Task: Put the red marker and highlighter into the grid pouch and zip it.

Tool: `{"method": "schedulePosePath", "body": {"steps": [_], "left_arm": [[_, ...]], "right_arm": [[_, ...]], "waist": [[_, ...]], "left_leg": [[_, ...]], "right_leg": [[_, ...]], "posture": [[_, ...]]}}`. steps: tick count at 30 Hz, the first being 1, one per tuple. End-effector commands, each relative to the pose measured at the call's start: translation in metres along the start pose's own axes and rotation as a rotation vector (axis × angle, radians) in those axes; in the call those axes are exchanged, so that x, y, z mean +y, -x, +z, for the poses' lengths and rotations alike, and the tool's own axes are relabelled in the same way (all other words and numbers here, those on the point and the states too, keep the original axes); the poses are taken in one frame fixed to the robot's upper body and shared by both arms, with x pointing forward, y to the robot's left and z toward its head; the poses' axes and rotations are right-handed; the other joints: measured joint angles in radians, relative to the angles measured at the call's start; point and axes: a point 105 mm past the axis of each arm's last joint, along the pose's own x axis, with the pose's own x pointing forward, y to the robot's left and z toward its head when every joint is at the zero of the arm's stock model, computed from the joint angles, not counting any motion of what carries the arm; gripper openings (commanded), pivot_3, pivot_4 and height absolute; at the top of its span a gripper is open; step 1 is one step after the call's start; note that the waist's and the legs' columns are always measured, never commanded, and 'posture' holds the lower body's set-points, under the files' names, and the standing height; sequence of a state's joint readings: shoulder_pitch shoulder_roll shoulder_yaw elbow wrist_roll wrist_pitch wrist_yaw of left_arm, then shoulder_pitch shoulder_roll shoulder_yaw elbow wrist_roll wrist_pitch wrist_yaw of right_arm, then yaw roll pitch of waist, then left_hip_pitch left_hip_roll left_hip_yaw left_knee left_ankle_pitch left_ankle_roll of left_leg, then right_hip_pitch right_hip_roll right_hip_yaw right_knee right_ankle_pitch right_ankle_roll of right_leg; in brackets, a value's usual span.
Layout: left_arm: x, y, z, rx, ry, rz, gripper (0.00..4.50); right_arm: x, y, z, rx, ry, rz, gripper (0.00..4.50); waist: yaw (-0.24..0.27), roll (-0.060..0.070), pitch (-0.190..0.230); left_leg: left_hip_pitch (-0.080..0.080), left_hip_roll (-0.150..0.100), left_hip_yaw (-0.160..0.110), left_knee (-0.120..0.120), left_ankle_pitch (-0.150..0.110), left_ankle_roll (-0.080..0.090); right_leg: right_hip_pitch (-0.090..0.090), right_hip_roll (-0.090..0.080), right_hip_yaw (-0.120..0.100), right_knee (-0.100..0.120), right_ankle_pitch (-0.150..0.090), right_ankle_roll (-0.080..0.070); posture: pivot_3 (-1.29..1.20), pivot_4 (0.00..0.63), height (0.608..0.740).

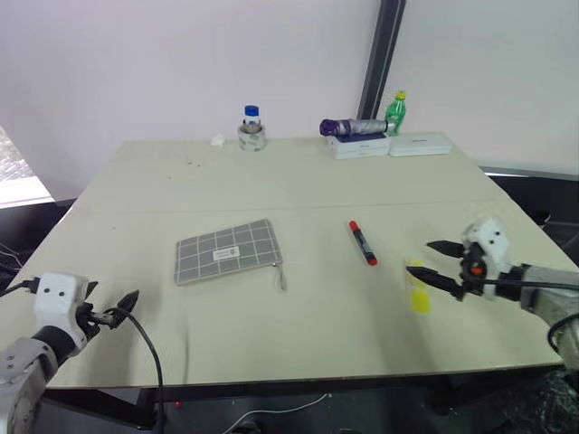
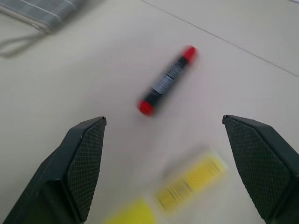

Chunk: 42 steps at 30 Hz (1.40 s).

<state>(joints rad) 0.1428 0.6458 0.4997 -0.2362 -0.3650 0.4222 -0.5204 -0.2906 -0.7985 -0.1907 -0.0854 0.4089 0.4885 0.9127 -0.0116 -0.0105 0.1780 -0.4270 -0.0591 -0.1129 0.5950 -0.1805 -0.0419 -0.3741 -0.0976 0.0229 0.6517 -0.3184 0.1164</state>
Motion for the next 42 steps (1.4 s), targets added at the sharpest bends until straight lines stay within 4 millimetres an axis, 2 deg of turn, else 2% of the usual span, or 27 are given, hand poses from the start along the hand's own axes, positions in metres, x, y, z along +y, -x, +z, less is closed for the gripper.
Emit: {"method": "schedulePosePath", "body": {"steps": [1,3,5,7,11,13,21,27,35,42], "left_arm": [[-0.001,-0.005,0.010,-0.035,-0.091,-0.009,4.47],[-0.002,-0.009,0.011,-0.041,-0.105,-0.015,4.47],[-0.003,-0.013,0.013,-0.046,-0.129,-0.028,4.50],[-0.005,-0.017,0.015,-0.055,-0.151,-0.041,4.50],[-0.006,-0.022,0.018,-0.053,-0.267,-0.071,4.50],[-0.002,-0.023,0.018,-0.052,-0.340,-0.066,4.50],[0.010,-0.036,0.016,-0.034,-0.667,-0.104,4.50],[0.001,-0.056,0.014,-0.062,-0.831,-0.181,4.50],[-0.011,-0.074,0.010,-0.110,-0.919,-0.283,4.50],[-0.018,-0.080,0.006,-0.124,-0.960,-0.362,4.50]], "right_arm": [[0.014,-0.016,0.030,-0.081,0.071,0.029,4.14],[0.019,-0.026,0.035,-0.099,0.075,0.031,4.14],[0.022,-0.035,0.038,-0.106,0.082,0.028,3.64],[0.022,-0.047,0.037,-0.097,0.078,0.003,2.91],[0.026,-0.073,0.034,-0.071,0.047,-0.035,0.78],[0.030,-0.086,0.034,-0.062,0.038,-0.041,0.08],[0.040,-0.143,0.041,-0.041,-0.005,-0.092,0.08],[0.045,-0.176,0.036,0.017,0.018,-0.143,0.08],[0.064,-0.202,0.036,0.042,-0.064,-0.082,0.08],[0.081,-0.215,0.040,0.045,-0.029,-0.007,0.08]], "waist": [[0.001,0.000,0.000],[0.005,0.000,0.000],[0.004,0.000,0.000],[0.002,0.000,0.000],[-0.003,0.000,0.000],[-0.004,0.000,0.000],[-0.006,0.000,0.000],[-0.004,0.000,0.000],[-0.013,0.000,0.000],[-0.020,0.001,0.000]], "left_leg": [[0.000,0.000,0.000,0.000,0.000,0.000],[0.000,0.000,0.000,0.000,0.000,0.000],[-0.001,0.000,0.000,0.000,0.000,0.000],[-0.001,0.000,-0.001,-0.001,0.000,0.000],[0.000,0.000,0.000,-0.001,0.000,0.000],[0.000,0.000,0.000,-0.002,0.000,0.000],[0.000,0.000,0.000,-0.004,0.001,-0.001],[-0.001,-0.001,0.001,-0.004,0.001,-0.001],[-0.001,0.000,0.001,-0.004,0.003,-0.003],[-0.001,0.000,0.000,-0.004,0.003,-0.004]], "right_leg": [[0.000,0.000,0.000,0.000,0.000,0.000],[0.000,0.000,0.000,0.000,0.000,0.000],[0.000,0.000,0.000,-0.001,0.000,0.000],[0.000,0.000,0.000,-0.001,0.000,0.000],[-0.001,0.001,0.000,-0.001,0.001,-0.001],[-0.002,0.001,0.000,-0.001,0.001,0.000],[-0.008,0.003,0.001,0.003,0.003,0.003],[-0.012,0.003,0.001,0.007,0.004,0.004],[-0.015,0.006,0.002,0.015,0.004,0.004],[-0.015,0.006,0.002,0.016,0.004,0.004]], "posture": [[0.00,0.150,0.740],[0.00,0.150,0.740],[0.00,0.150,0.740],[0.00,0.150,0.740],[0.00,0.150,0.740],[0.00,0.150,0.740],[0.00,0.150,0.740],[0.00,0.150,0.740],[0.00,0.150,0.740],[0.00,0.150,0.740]]}}
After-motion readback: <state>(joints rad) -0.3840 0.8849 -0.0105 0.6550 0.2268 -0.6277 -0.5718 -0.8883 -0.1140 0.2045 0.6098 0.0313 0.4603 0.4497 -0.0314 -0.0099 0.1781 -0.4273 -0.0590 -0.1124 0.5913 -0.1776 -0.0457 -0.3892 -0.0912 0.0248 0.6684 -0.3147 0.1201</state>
